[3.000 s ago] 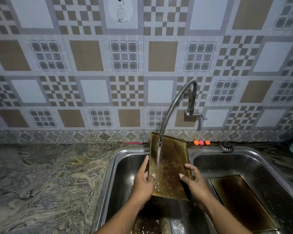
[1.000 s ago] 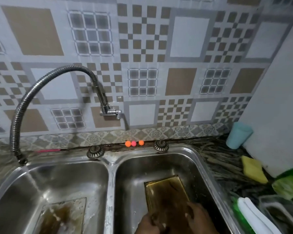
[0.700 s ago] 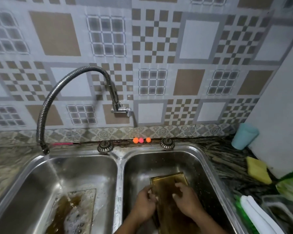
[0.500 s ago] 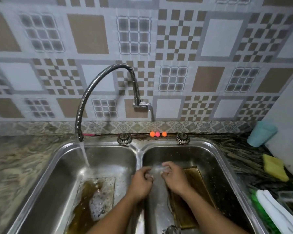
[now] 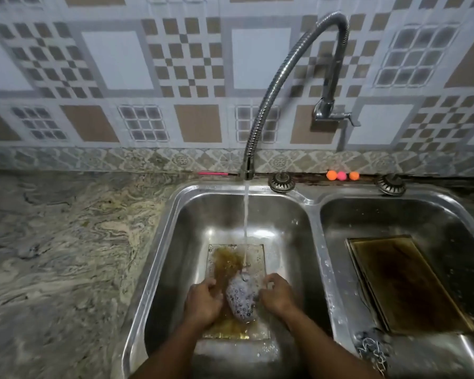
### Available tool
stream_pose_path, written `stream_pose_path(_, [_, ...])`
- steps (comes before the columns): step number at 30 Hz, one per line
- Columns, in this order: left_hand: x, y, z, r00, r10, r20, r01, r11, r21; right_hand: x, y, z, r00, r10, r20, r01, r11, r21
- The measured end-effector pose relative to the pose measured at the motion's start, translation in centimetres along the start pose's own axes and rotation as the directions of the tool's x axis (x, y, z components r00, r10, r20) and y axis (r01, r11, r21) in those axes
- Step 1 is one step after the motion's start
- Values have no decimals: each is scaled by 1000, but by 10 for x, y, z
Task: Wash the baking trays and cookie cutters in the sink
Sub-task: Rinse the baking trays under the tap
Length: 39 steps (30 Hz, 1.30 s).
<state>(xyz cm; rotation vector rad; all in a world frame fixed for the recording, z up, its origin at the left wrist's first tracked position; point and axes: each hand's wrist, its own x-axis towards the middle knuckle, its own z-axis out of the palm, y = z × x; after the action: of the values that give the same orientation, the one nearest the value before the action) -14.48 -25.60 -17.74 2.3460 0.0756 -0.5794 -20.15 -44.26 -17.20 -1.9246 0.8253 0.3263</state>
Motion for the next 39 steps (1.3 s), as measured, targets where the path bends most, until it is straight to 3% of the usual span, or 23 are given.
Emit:
stream_pose_path(2, [2,-16,2,999,-15,48,16,1000,-25,7,10,18,999,40,21,-39,999,-10])
stream_pose_path(9, [21,-43,14,996,-50,80,57,995,-83,16,22,36,986,80,-143,-88,995,-53])
stream_pose_path(14, [32,-54,17,998,-45,37,47,997,-61,14,27,31,990,108,-90,-106,994,25])
stream_pose_path(18, [32,-37,7,998,-56,37,60,994,-97,13,21,24,993,115,-24,-111,987,116])
stream_pose_path(21, [31,-29,2,998,-46,52,51,994,-100,11,11,16,994,79,-82,-66,988,143])
stream_pose_path(24, [27,-16,-6,996,-45,77,53,994,-99,7,-3,4,985,44,-167,-27,994,104])
stream_pose_path(31, [14,22,-19,974,-65,219,73,997,-31,-5,-27,-35,971,106,-215,-105,994,15])
stream_pose_path(34, [7,34,-16,945,-61,322,92,993,-80,-18,-43,-52,974,21,-226,-32,999,-43])
stream_pose_path(39, [-15,68,-11,922,-4,387,117,956,-268,-60,-83,-77,914,-308,-263,248,940,-236])
